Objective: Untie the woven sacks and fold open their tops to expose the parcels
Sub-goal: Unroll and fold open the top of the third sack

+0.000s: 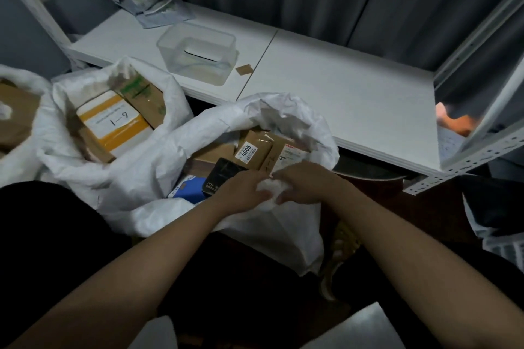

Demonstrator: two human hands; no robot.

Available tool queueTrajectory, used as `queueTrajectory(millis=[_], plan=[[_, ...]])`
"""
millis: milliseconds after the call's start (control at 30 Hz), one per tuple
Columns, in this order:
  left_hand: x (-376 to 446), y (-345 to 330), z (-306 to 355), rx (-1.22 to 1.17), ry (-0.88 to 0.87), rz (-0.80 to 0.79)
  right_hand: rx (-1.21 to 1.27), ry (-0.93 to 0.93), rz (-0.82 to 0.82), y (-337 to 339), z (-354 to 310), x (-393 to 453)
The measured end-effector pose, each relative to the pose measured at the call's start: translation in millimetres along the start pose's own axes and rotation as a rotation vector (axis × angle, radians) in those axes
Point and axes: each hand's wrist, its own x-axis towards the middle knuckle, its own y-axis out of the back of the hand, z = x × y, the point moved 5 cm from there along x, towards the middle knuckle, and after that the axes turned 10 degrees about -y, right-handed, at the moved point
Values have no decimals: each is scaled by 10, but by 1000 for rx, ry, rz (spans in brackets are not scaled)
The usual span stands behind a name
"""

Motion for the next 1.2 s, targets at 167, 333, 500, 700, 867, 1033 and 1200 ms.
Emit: queueTrajectory(millis=[167,333,500,700,867,1033,1200], plan=[[-249,181,-272,87,109,290,256,-33,-121,77,14,428],[-561,72,-275,276,59,423,459,-72,-216,35,155,586],[-300,362,-256,564,-122,319,713,-112,-274,-48,149,419],[-372,853,-119,595,-180,452,812,2,-200,123,-130,97],[-493,540,-147,419,-225,155,358,177,41,57,-211,-24],[-356,216,-131,311,-13,-20,-3,226,397,-111,-279,-283],[-488,5,152,902,-533,365,395,89,-25,-360,-248,-208]])
